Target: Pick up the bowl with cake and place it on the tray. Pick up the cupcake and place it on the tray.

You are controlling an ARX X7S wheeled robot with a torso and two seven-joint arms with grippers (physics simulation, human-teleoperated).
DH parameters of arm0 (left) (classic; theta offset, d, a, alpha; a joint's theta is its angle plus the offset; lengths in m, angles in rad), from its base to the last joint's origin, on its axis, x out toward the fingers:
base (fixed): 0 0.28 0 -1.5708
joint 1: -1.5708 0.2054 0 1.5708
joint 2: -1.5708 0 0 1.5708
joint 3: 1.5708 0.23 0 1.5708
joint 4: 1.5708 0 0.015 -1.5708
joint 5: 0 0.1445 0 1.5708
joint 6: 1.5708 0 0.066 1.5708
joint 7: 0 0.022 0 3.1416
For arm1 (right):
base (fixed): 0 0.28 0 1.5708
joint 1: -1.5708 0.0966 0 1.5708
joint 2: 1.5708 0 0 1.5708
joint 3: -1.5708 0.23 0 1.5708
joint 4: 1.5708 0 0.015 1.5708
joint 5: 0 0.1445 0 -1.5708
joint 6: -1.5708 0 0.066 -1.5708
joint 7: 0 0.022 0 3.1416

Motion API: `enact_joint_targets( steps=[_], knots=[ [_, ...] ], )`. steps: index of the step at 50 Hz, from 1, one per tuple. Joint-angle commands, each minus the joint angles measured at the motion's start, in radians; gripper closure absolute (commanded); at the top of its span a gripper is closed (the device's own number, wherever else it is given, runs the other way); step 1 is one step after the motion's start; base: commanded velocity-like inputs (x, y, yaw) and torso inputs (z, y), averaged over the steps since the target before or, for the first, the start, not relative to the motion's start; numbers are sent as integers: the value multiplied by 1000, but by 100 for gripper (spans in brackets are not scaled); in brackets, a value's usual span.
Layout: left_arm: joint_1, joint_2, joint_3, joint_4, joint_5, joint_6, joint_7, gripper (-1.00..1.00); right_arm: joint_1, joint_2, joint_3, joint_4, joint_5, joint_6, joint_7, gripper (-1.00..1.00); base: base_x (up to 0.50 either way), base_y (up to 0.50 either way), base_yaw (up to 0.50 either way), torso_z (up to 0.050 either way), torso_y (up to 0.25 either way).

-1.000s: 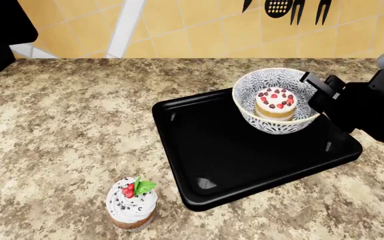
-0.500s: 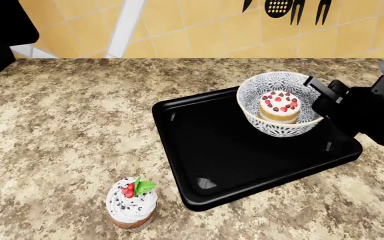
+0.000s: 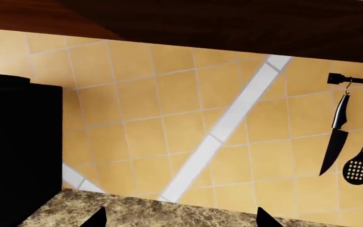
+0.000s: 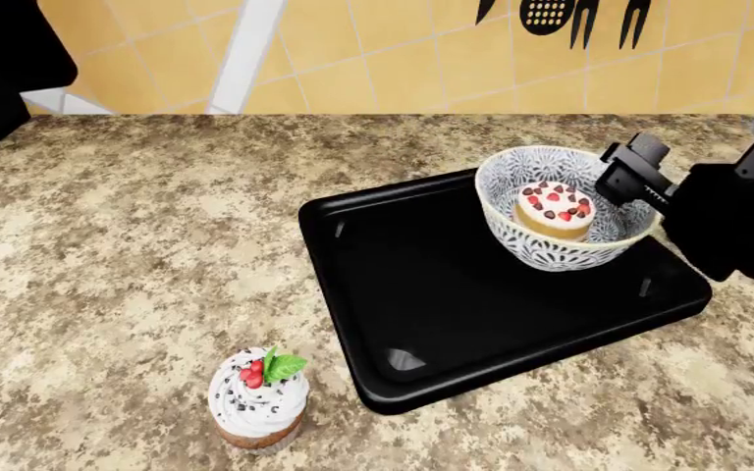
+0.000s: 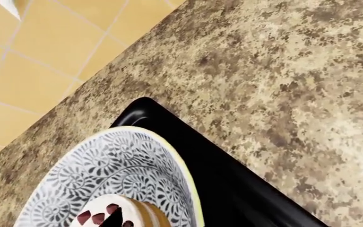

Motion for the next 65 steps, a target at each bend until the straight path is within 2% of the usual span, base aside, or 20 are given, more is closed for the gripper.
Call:
enact_joint_targets(
  steps=[1, 16, 23, 34, 38, 43, 65],
  knots=[
    [-2, -1, 4, 3, -2, 3, -1, -100, 44, -2, -7, 3, -10, 28, 7, -100, 0, 0, 0, 0, 0],
    [-12, -5, 5, -1, -6, 5, 1, -100, 242, 11, -38, -53, -27, 166, 82, -100, 0, 0, 0, 0, 0],
    [-12, -7, 7, -2, -3, 7, 3, -100, 361, 16, -47, -144, 57, 279, 119, -100, 0, 0, 0, 0, 0],
    [-12, -10, 11, -1, 1, 8, 3, -100, 474, -13, -43, -297, 183, 365, 135, -100, 0, 0, 0, 0, 0],
    [-14, -14, 11, -14, 5, 8, 9, -100, 550, -73, -87, -385, 315, 415, 161, -100, 0, 0, 0, 0, 0],
    [-13, -17, 12, -19, 8, 9, 13, -100, 579, -113, -112, -443, 383, 409, 179, -100, 0, 0, 0, 0, 0],
    [-19, -26, 16, -17, 7, 14, 17, -100, 548, -323, -192, -562, 411, 318, 168, -100, 0, 0, 0, 0, 0]
  ],
)
